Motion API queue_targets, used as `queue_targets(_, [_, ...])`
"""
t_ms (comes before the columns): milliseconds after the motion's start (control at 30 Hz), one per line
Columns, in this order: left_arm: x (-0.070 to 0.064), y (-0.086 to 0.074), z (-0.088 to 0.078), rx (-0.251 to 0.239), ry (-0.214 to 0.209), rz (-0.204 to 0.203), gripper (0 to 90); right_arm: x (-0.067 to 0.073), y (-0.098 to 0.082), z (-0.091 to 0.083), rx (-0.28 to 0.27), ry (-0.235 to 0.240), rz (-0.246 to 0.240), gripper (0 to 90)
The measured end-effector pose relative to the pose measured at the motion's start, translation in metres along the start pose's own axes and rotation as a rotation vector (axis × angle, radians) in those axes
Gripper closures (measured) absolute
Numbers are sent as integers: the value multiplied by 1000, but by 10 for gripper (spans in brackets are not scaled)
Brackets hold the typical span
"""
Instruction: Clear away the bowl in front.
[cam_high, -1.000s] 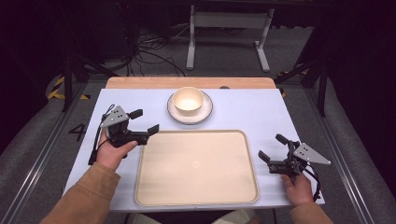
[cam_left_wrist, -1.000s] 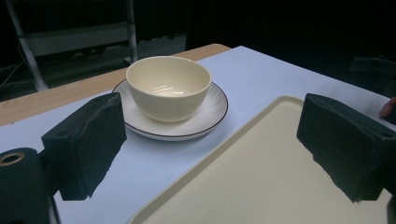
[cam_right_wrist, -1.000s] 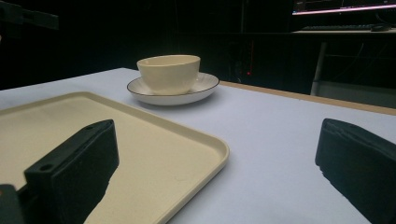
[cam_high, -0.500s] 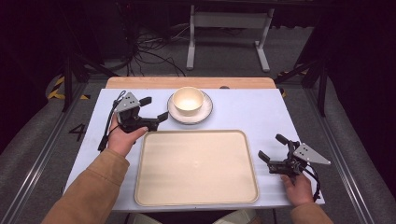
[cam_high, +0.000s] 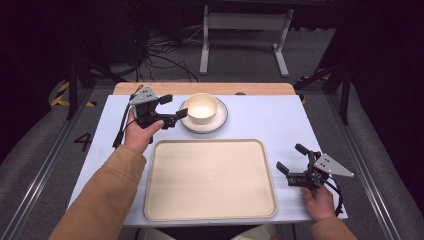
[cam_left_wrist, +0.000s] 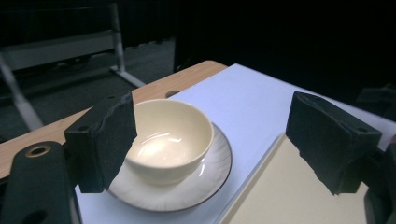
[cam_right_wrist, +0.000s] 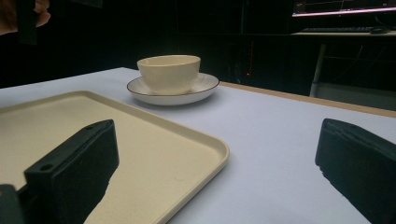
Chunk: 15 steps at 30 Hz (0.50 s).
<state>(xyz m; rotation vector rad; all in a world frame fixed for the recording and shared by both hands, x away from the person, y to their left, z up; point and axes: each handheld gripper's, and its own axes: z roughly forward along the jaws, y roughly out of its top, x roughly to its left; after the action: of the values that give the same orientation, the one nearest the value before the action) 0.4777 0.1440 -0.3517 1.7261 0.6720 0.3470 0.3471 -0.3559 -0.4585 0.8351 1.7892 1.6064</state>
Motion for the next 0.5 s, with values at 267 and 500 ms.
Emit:
queue_targets(267, [5,6,23,78,47,39,164,1,0,0,2,-2,-12,0])
queue_targets(500, [10,16,43,239,51,63,161,1,0,0,2,-3,-11,0])
